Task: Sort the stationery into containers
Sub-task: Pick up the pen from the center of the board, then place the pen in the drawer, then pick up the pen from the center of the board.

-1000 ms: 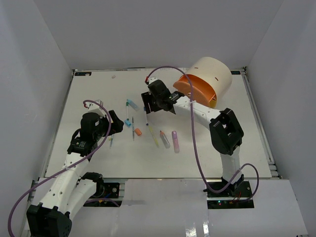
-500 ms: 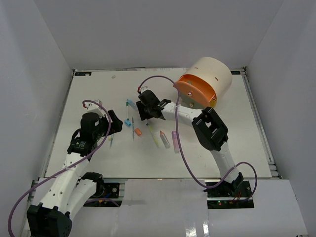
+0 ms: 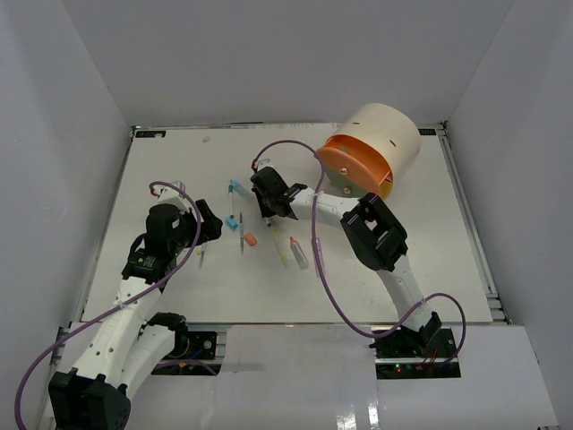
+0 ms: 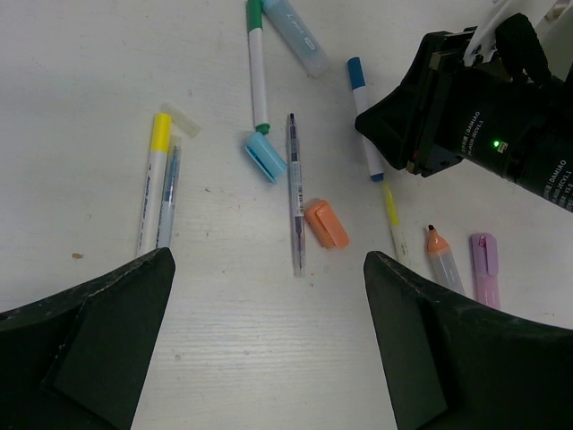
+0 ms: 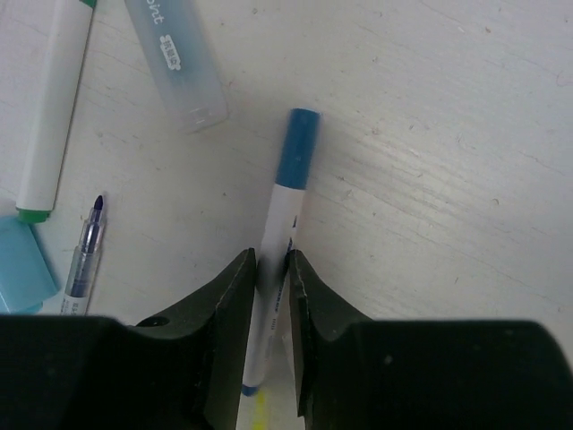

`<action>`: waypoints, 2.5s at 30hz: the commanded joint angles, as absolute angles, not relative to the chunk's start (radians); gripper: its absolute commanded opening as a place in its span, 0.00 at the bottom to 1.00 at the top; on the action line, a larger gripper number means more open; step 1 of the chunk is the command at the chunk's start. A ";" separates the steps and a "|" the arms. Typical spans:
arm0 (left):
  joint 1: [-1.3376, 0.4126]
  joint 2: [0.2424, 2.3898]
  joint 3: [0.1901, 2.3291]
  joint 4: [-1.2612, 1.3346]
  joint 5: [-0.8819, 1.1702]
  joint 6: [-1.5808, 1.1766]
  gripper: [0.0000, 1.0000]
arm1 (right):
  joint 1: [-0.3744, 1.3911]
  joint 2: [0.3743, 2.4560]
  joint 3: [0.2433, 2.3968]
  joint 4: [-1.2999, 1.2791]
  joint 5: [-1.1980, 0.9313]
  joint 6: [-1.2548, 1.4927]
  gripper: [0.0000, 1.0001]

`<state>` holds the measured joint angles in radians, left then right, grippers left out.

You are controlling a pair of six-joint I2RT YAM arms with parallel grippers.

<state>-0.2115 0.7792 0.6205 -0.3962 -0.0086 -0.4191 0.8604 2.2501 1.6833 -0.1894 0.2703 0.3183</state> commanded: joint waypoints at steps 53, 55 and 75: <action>-0.209 0.798 0.624 -0.402 -0.002 -0.419 0.98 | 0.397 1.373 1.281 -0.206 0.048 -0.483 0.35; -0.207 0.799 0.624 -0.402 -0.002 -0.419 0.98 | 0.397 1.373 1.284 -0.209 0.037 -0.480 0.43; -0.212 1.155 0.885 -0.474 -0.015 -0.446 0.98 | 0.397 0.999 1.158 -0.147 0.112 -0.187 0.93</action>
<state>-0.2115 1.0973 0.8055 -0.4572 -0.0082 -0.4358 0.3946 1.0626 1.2118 -0.1947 0.1020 -0.2802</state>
